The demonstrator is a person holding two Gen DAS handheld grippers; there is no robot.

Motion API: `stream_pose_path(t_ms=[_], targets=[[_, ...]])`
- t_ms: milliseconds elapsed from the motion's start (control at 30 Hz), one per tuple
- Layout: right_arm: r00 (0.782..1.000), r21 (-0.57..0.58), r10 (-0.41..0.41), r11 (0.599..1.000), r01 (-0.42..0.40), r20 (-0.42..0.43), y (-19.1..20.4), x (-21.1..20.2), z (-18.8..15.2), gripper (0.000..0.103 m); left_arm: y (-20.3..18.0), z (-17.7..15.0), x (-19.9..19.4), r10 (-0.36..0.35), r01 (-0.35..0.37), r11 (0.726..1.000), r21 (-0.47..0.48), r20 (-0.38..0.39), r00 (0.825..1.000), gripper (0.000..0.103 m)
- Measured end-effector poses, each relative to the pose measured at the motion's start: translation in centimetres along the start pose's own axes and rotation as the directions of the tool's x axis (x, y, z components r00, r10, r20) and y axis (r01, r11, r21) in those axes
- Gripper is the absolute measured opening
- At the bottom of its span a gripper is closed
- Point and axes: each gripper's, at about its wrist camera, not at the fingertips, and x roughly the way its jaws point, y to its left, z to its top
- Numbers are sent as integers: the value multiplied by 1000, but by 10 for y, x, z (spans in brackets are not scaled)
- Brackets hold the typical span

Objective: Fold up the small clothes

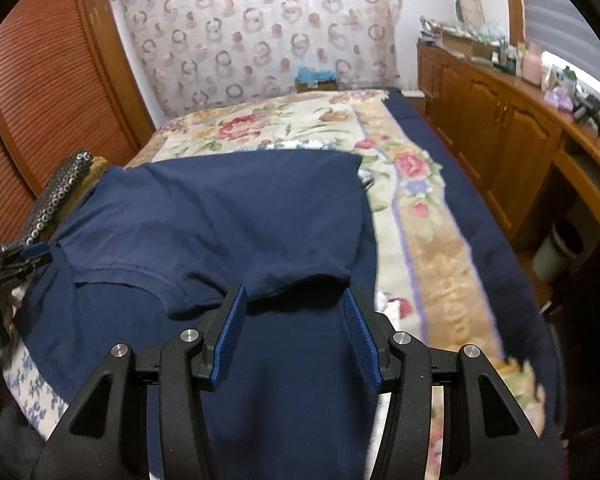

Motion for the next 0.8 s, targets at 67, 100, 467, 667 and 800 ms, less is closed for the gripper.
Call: stream_pose_path(t_ms=[67, 100, 467, 667, 800], targets=[[1000, 23, 6, 1000, -6, -8, 0, 16, 0, 52, 3, -3, 2, -1, 1, 1000, -19, -8, 1000, 52], [1000, 34, 0, 999, 0, -10, 0, 23, 0, 52, 4, -6, 3, -1, 1, 1000, -28, -11, 1000, 52], [998, 79, -66, 995, 67, -22, -9, 54, 2, 52, 11, -9, 12, 6, -11, 992, -128, -39, 999, 52], [993, 45, -120, 992, 120, -15, -1, 56, 2, 52, 16, -3, 21, 43, -50, 984, -170, -44, 998, 52], [993, 44, -119, 992, 120, -17, -3, 57, 1, 52, 16, 4, 31, 71, -79, 980, -183, -52, 996, 52]])
